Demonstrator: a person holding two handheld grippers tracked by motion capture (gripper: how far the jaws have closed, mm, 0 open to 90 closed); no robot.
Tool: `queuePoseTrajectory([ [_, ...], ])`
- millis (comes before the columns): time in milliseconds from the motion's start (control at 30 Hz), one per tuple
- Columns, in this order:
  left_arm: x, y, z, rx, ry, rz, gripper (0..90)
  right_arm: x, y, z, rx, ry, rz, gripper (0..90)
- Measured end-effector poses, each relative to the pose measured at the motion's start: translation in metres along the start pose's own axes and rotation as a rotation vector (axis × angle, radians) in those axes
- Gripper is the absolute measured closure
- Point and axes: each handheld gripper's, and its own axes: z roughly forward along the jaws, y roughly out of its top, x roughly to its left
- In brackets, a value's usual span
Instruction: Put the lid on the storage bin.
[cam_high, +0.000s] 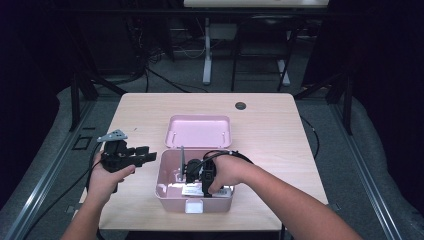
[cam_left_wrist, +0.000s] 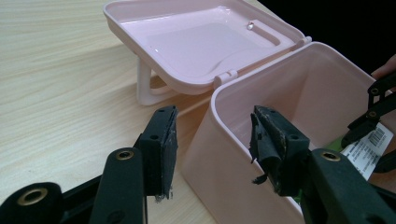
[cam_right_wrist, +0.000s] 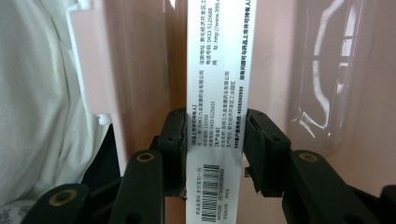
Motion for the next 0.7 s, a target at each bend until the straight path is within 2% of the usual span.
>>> queuePoseTrajectory([
  [400, 0.0002, -0.0002, 0.0003, 0.000, 0.000, -0.002, 50.7, 0.0025, 0.0027, 0.0009, 0.011, 0.007, -0.036, 60.6],
  [700, 0.0000, -0.0003, 0.0008, 0.001, 0.000, -0.001, 50.6, 0.0021, 0.0017, -0.0002, 0.006, 0.011, -0.026, 60.5],
])
